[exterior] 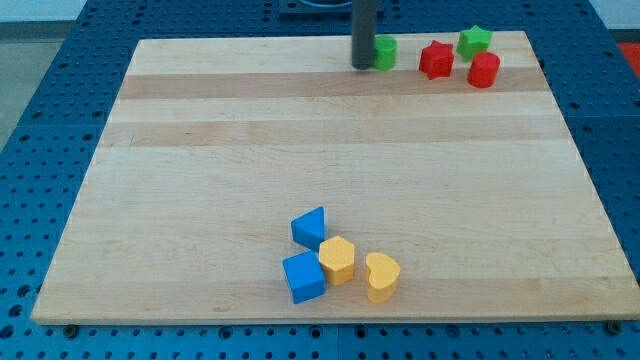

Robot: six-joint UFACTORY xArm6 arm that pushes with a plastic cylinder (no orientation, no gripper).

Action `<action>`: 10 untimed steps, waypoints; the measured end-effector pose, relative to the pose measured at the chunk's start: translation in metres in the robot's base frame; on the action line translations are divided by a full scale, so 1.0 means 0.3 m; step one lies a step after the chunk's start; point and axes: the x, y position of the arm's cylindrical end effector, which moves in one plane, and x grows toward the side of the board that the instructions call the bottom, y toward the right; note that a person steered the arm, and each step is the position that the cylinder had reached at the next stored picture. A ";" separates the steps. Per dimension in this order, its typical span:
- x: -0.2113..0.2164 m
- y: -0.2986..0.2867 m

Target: Slide the green circle to the left side of the green star

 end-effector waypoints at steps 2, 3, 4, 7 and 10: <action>-0.004 0.246; 0.018 0.212; 0.025 0.095; -0.149 0.056; -0.169 0.234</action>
